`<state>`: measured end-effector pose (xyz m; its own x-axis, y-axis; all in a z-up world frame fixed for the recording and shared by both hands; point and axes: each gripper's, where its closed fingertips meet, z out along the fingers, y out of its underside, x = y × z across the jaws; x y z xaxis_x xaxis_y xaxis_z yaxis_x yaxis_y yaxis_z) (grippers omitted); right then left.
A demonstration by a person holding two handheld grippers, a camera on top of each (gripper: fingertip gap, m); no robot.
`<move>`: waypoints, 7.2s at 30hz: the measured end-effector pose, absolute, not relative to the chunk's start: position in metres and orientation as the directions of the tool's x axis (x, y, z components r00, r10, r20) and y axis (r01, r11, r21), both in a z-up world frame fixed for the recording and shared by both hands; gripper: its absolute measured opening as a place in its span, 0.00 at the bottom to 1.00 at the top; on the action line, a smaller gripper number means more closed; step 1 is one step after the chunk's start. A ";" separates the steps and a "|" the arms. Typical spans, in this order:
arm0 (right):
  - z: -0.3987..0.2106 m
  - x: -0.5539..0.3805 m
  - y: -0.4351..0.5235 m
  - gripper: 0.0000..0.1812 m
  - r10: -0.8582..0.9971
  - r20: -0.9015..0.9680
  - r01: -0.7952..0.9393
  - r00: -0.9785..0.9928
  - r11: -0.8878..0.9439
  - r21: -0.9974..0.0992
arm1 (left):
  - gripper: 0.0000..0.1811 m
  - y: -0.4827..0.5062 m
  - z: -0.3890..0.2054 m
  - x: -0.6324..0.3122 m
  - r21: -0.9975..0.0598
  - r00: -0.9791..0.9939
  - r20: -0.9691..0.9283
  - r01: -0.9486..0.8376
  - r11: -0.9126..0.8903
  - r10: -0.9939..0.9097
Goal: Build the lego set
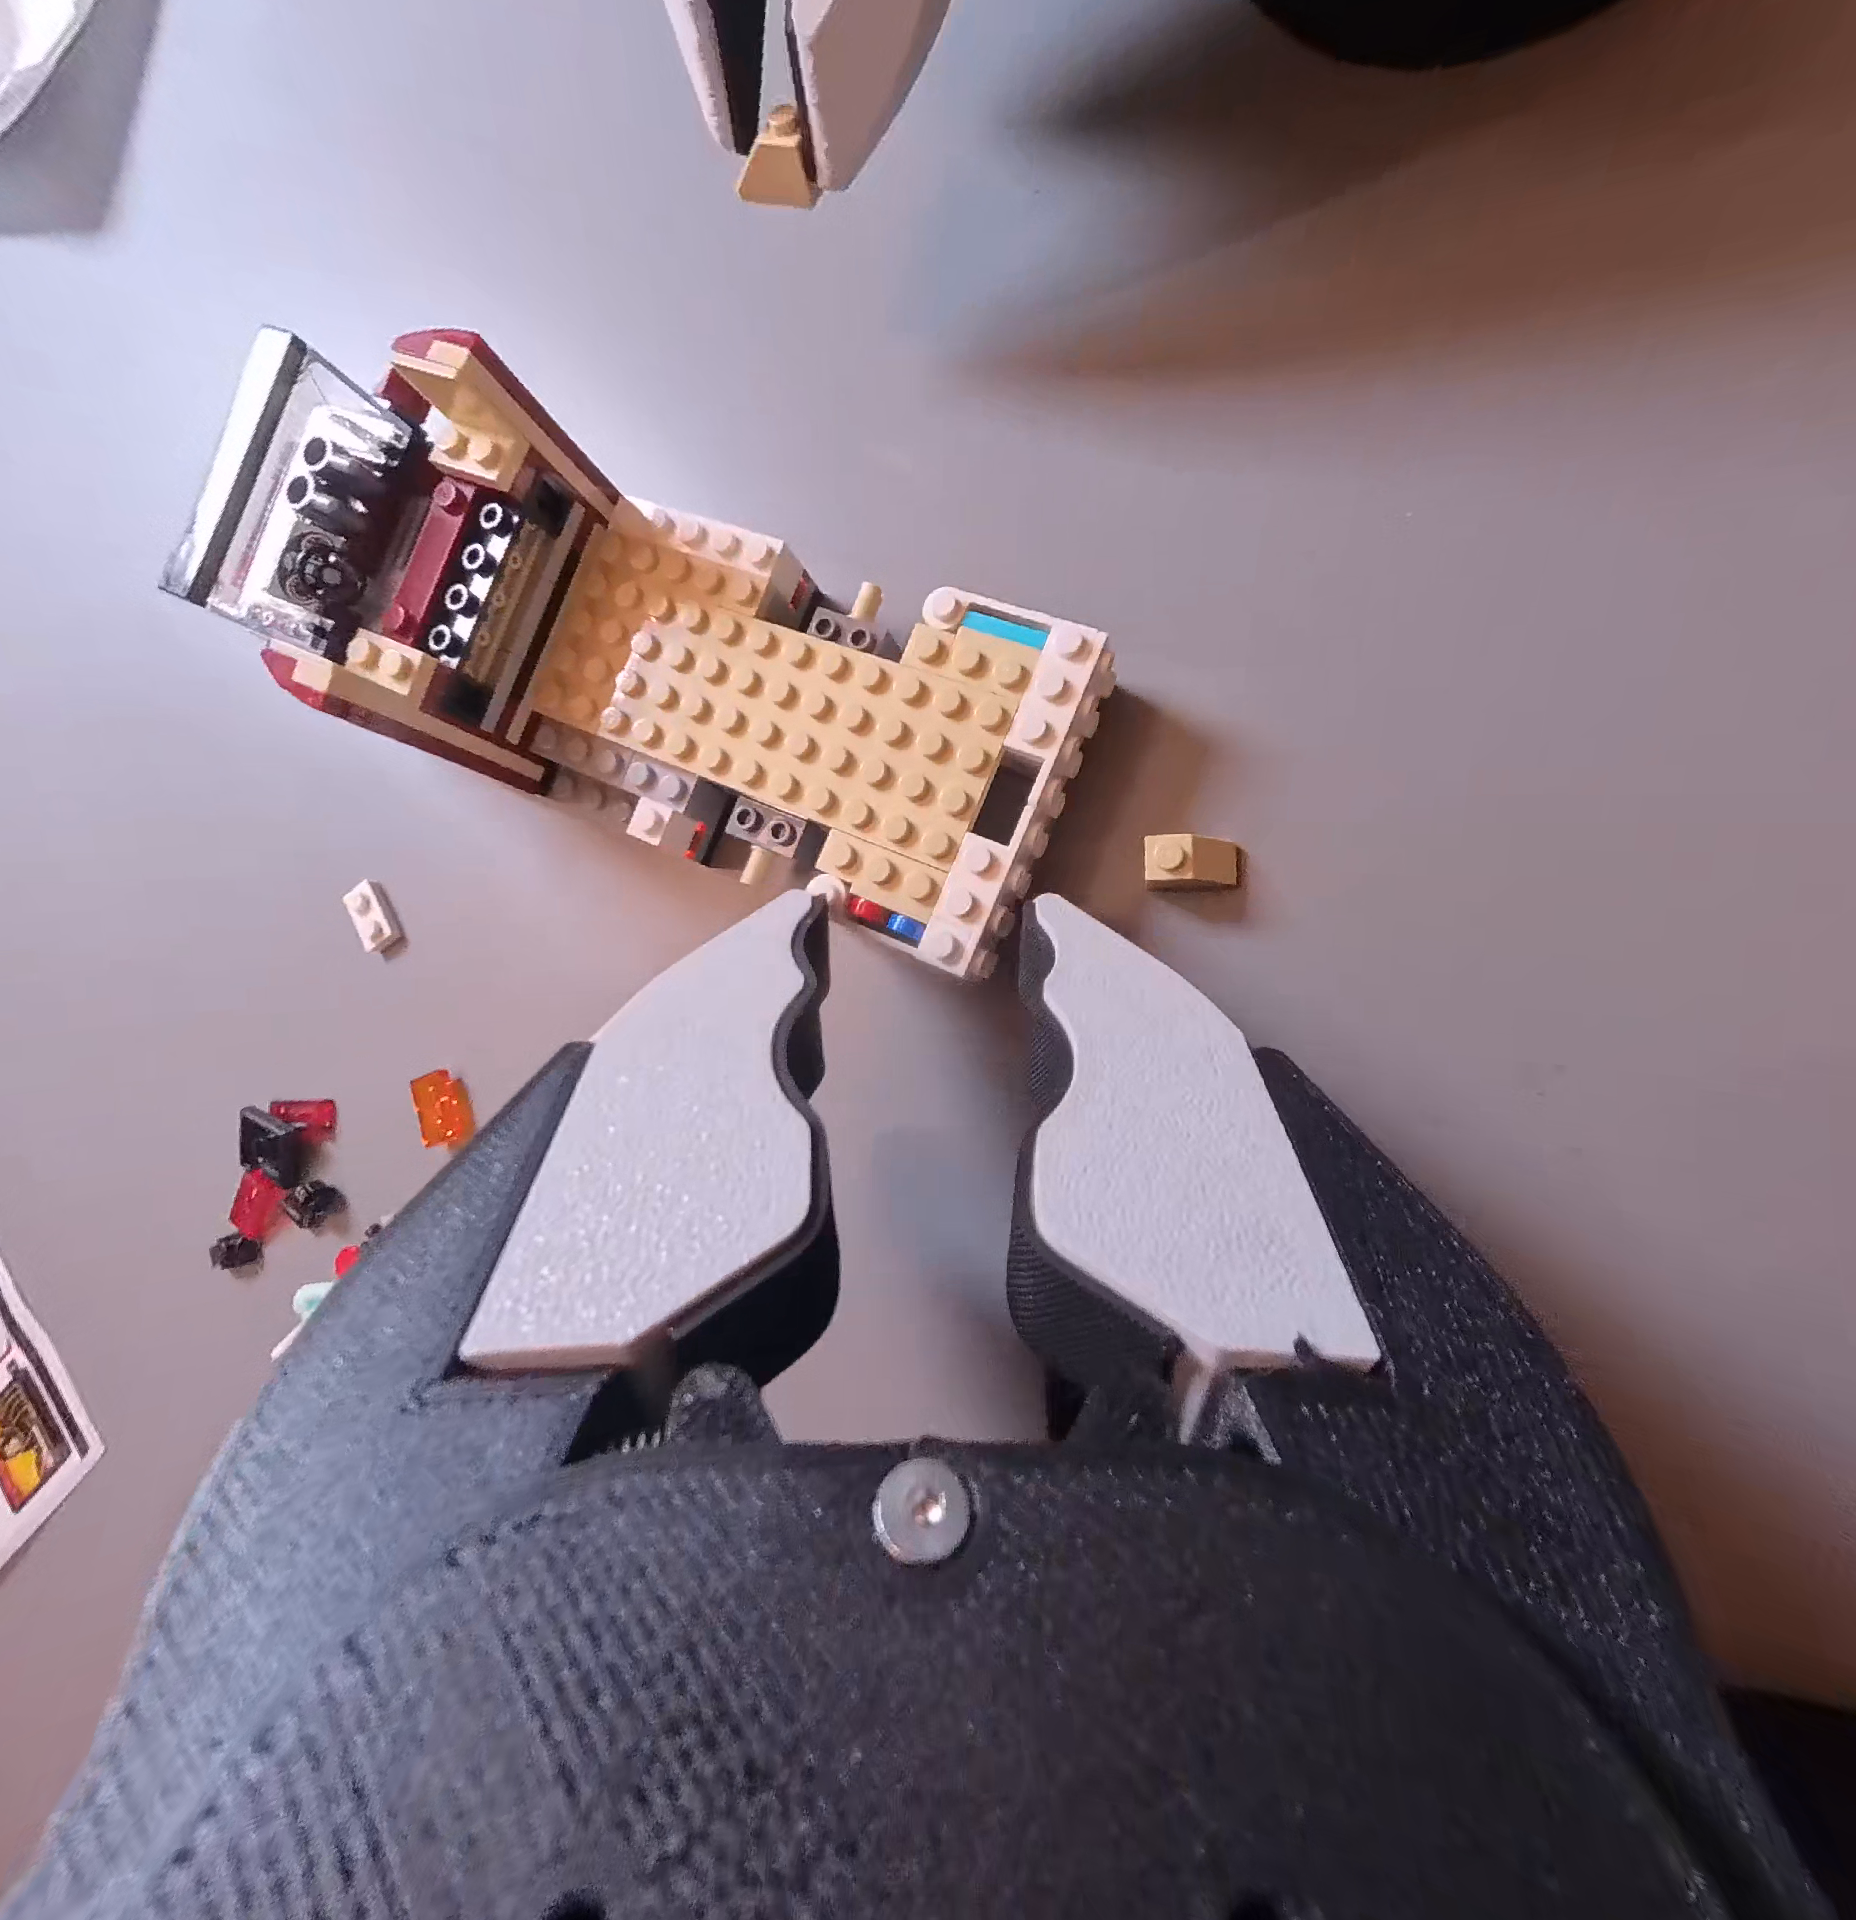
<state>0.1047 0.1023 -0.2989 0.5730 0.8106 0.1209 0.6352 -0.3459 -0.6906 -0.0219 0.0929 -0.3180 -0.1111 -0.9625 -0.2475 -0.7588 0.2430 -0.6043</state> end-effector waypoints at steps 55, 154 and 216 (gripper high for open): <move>-0.286 0.037 0.116 0.08 0.959 0.173 0.948 0.225 -0.175 -0.265 | 0.11 0.121 -0.297 -0.001 -0.756 0.020 -0.236 -0.632 0.170 -0.972; -0.326 -0.014 -0.009 0.06 0.950 -0.024 0.834 0.313 -0.286 -0.472 | 0.14 0.131 -0.271 -0.003 -0.831 0.141 -0.315 -0.518 0.201 -0.939; -0.313 -0.058 0.006 0.05 0.880 0.079 0.747 -0.468 0.442 -0.497 | 0.07 0.042 -0.282 -0.073 -0.824 0.014 0.292 -0.504 -0.259 -0.956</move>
